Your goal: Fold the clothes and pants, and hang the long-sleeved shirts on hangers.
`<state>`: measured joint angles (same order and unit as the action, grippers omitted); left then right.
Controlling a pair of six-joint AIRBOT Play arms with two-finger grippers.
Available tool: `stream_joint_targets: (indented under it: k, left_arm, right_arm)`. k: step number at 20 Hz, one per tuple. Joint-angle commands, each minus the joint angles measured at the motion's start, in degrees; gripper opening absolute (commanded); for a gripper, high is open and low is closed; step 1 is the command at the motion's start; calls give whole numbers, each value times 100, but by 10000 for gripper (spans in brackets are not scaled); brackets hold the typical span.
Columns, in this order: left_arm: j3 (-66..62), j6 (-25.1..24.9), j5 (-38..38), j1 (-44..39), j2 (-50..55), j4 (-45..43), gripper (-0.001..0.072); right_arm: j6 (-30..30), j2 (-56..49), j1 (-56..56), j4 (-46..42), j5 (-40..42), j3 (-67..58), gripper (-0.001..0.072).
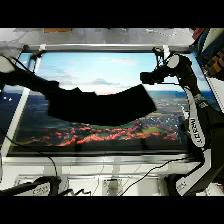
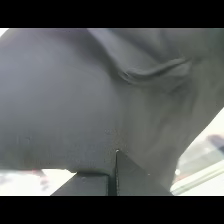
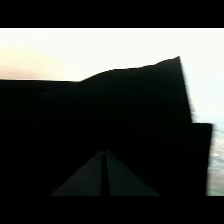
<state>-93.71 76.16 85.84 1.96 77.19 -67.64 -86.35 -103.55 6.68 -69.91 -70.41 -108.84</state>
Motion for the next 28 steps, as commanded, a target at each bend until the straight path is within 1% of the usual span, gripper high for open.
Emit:
stream_joint_targets:
  k: [1, 4, 7, 10, 13, 15, 17, 18, 19, 21, 22, 25, 28]
  left_arm:
    - [-977, 251, 476, -74, -225, -671, 5]
    - [-1008, 249, 509, -354, -232, -675, 6]
    - [-1012, 249, 507, -566, -236, -673, 7]
    - [-1012, 249, 468, -621, -234, -671, 7]
    - [-1010, 251, 291, -619, -223, -673, 8]
    - [-999, 251, 155, -619, -205, -673, 9]
    - [-977, 286, 46, -643, -140, -671, 9]
    - [-938, 457, -4, -656, -90, -669, 9]
    - [-892, 664, -28, -697, -20, -662, 9]
    - [-787, 702, -66, -905, 214, -476, 9]
    - [-723, 702, -216, -1091, 374, -332, 9]
    - [-640, 752, -1213, -1790, 1064, 105, 9]
    - [-643, 765, -2511, -2520, 1886, 1217, 9]
  right_arm:
    - [26, -57, 380, 444, 315, 35, 26]
    - [-212, -321, 1141, 881, 1029, 46, 26]
    - [-376, -715, 2135, 1038, 1801, 42, 25]
    - [-909, -1078, 3156, 1226, 2712, 39, 25]
    - [-970, -1320, 4061, 1416, 3571, 39, 25]
    - [-966, -1335, 4378, 1215, 3700, 39, 25]
    - [-968, -1300, 4367, 778, 3523, 39, 25]
    - [-968, -1274, 4240, 586, 3270, 39, 25]
    - [-966, -1235, 4024, 374, 2942, 39, 25]
    - [-964, -1113, 3453, -103, 2297, 39, 26]
    - [-962, -1021, 3091, -319, 2035, 39, 26]
    - [-960, -710, 1978, -577, 1320, 39, 26]
    - [-774, -503, 973, -610, 627, 39, 26]
